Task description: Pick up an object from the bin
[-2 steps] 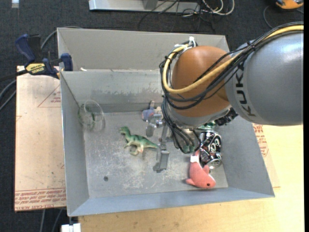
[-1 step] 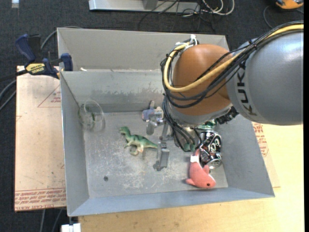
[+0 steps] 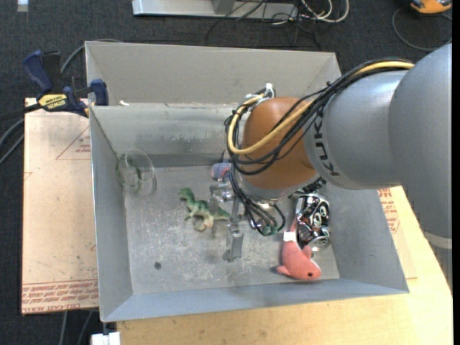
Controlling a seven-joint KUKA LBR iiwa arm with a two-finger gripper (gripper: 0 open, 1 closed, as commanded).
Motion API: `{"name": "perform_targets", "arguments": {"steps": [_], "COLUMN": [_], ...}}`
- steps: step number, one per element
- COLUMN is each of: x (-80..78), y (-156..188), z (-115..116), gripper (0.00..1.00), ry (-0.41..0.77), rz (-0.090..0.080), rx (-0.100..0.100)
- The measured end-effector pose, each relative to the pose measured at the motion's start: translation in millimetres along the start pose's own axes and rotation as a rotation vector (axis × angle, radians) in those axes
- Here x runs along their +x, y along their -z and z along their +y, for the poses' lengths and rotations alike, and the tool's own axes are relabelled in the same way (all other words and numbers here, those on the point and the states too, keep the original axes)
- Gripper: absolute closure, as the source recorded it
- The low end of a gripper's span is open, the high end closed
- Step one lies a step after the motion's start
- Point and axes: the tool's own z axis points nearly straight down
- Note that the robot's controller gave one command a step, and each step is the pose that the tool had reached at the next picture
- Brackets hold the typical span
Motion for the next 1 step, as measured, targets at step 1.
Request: {"name": "perform_targets", "arguments": {"steps": [1], "x": [-26.0], "y": [24.6], "z": [18.6], "gripper": [0.00], "ry": [0.112], "rz": [-0.013], "rx": [-0.001]}}
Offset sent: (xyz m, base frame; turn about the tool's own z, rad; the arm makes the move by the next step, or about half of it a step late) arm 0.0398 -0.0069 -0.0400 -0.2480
